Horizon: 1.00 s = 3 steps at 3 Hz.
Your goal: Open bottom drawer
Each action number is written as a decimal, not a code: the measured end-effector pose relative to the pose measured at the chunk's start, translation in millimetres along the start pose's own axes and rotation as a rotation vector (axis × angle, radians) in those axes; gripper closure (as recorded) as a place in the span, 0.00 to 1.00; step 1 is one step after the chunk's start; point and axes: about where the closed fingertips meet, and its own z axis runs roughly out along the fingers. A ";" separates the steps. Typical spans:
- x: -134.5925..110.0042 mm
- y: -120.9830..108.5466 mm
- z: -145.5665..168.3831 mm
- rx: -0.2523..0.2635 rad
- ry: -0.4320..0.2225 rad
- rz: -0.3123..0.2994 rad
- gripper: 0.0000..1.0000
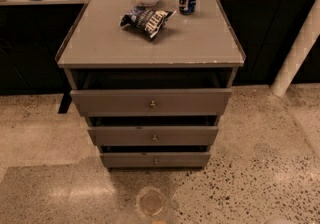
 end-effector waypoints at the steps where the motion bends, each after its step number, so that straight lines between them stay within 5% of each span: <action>1: 0.0 0.0 0.0 0.000 0.000 0.000 0.00; 3: -9.7 -33.8 65.6 -0.053 -0.065 -0.016 0.00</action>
Offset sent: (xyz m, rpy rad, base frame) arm 0.0098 -0.0002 -0.0904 0.0259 0.0344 -0.0556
